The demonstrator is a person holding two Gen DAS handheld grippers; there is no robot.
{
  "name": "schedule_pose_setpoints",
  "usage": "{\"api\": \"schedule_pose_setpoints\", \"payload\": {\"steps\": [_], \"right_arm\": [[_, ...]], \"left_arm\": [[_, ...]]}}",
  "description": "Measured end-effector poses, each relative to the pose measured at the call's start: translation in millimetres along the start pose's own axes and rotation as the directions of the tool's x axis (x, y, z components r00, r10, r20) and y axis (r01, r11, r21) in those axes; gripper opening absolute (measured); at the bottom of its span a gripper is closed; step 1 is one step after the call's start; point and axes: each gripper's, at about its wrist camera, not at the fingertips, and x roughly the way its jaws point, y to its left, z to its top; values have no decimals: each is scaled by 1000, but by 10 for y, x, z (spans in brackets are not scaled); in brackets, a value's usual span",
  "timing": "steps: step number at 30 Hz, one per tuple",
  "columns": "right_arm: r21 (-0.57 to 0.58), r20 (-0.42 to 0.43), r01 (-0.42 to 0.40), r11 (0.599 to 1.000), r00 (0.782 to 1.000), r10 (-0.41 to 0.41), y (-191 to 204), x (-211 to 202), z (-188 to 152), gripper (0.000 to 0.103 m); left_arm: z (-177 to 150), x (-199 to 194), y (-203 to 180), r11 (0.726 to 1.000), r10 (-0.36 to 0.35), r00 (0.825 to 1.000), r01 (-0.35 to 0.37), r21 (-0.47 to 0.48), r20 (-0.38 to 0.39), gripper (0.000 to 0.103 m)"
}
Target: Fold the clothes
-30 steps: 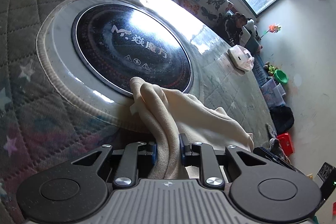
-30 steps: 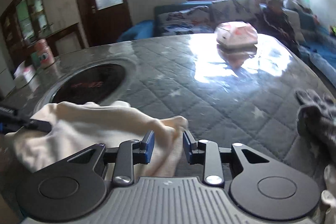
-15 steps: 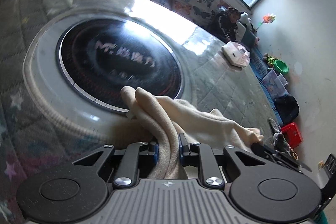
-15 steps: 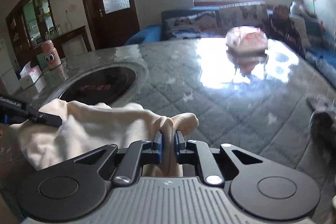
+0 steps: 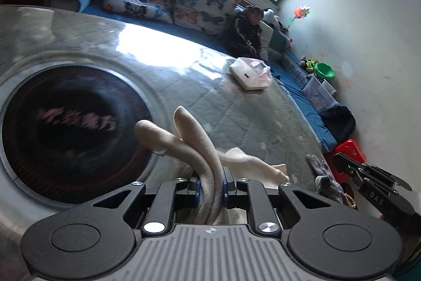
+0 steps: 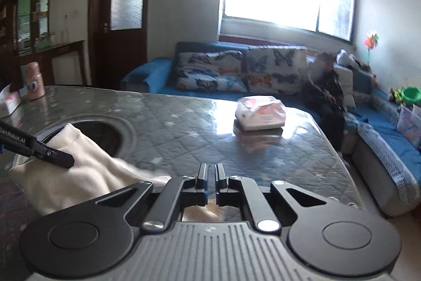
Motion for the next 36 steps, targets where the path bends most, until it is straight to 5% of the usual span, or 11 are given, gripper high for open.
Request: {"api": "schedule_pose_setpoints", "payload": {"steps": [4, 7, 17, 21, 24, 36], "right_arm": [[83, -53, -23, 996, 998, 27, -165, 157, -97, 10], [136, -88, -36, 990, 995, 48, -224, 282, -288, 33], [288, -136, -83, 954, 983, 126, -302, 602, -705, 37], [323, -111, -79, 943, 986, 121, -281, 621, -751, 35], [309, -104, -101, 946, 985, 140, -230, 619, -736, 13], [97, -3, -31, 995, 1000, 31, -96, 246, -262, 10]], "left_arm": [[38, 100, -74, 999, 16, 1000, -15, 33, -6, 16], [25, 119, 9, 999, 38, 999, -38, 23, -21, 16], [-31, 184, 137, 997, 81, 996, -80, 21, -43, 16], [-46, 219, 158, 996, 90, 995, -89, 24, -49, 17], [-54, 233, 142, 995, 97, 994, -95, 34, -50, 17], [97, 197, -146, 995, 43, 999, -42, 90, -16, 16]]}}
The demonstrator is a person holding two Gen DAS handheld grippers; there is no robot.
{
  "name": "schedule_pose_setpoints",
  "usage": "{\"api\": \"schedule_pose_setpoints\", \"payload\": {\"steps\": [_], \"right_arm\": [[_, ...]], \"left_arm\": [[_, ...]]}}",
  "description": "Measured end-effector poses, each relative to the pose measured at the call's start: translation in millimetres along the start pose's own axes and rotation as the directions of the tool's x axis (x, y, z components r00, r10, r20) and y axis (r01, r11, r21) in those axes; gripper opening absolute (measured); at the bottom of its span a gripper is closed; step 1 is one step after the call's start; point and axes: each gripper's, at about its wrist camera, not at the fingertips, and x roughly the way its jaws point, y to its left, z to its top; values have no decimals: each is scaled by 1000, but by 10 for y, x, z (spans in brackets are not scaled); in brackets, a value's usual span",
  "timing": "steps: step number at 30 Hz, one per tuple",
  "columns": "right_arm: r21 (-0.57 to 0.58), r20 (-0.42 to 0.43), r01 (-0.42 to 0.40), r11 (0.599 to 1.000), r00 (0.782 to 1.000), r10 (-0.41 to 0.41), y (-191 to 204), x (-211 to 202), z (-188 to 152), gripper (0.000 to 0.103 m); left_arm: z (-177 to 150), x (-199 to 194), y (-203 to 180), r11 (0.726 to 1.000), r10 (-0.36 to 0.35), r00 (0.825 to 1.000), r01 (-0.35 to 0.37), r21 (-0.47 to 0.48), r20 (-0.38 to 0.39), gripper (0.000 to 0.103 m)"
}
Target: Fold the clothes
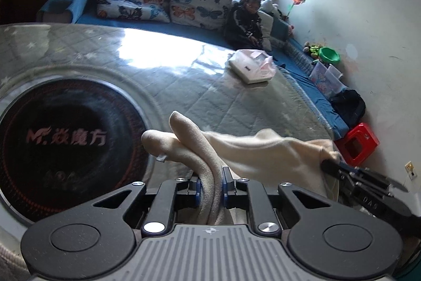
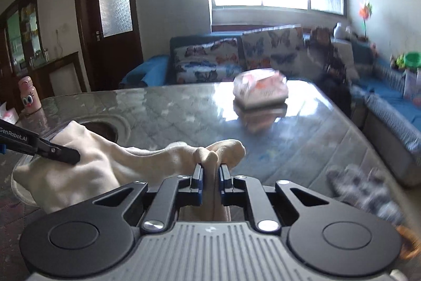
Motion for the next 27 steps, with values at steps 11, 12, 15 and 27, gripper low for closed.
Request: {"api": "schedule_pose_setpoints", "payload": {"steps": [11, 12, 15, 27], "right_arm": [[-86, 50, 123, 989, 992, -119, -205, -64, 401, 10], [-88, 50, 128, 988, 991, -124, -219, -53, 411, 10], [-94, 47, 143, 985, 989, -139, -261, 3, 427, 10], [-65, -37, 168, 984, 985, -171, -463, 387, 224, 10]], "left_arm": [[252, 214, -337, 999, -38, 999, 37, 32, 33, 15], [261, 238, -360, 999, -37, 999, 36, 37, 33, 15], [275, 308, -429, 998, -22, 999, 20, 65, 35, 15], [237, 643, -422, 996, 29, 999, -27, 84, -17, 16]]}}
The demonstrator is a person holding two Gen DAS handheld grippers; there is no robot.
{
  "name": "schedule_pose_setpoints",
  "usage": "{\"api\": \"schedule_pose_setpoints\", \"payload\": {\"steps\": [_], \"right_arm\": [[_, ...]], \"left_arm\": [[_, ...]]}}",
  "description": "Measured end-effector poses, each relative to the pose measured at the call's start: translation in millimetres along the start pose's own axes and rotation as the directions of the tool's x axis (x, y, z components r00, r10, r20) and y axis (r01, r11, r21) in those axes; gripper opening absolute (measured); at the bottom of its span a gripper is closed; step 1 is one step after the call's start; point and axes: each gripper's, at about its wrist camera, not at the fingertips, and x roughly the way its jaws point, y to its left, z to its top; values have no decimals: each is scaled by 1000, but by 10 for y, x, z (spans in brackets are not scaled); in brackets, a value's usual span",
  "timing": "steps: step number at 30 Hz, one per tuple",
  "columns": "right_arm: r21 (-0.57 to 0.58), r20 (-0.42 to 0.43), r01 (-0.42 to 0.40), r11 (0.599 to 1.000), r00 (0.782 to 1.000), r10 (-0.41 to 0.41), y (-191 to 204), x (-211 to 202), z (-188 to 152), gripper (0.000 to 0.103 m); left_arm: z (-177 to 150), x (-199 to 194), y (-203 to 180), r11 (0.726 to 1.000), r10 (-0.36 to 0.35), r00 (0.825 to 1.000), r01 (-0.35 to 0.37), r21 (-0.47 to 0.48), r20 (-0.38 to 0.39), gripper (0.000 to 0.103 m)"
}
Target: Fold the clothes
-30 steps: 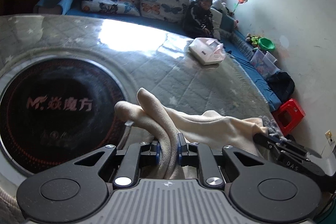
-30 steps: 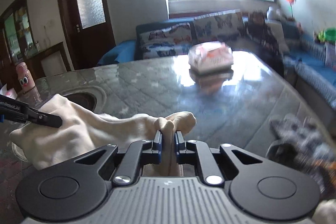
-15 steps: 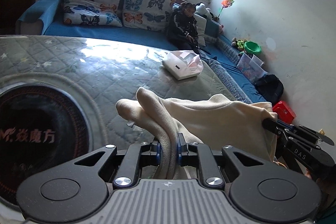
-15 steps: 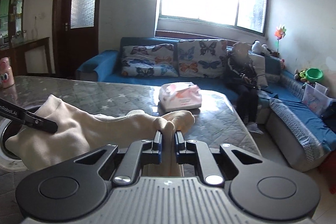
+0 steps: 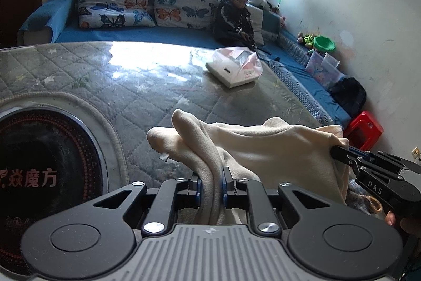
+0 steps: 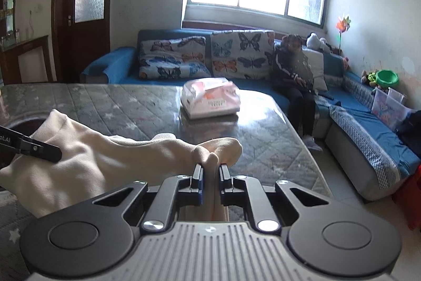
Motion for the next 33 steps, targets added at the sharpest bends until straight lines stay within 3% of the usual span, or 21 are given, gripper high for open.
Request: {"api": "schedule_pose_setpoints", "payload": {"steps": [8, 14, 24, 33], "right_arm": [[1, -72, 7, 1000, 997, -7, -26, 240, -133, 13], [-3, -78, 10, 1000, 997, -10, -30, 246, -174, 17], [-11, -47, -32, 999, 998, 32, 111, 85, -191, 48], [0, -64, -92, 996, 994, 92, 324, -34, -408, 60]], "left_arm": [[-73, 136, 59, 999, 37, 998, -37, 9, -42, 20], [-103, 169, 108, 998, 65, 996, -65, 9, -56, 29], [-163, 111, 121, 989, 137, 990, -135, 55, -39, 55], [-334, 34, 75, 970, 202, 979, -199, 140, -9, 71]]}}
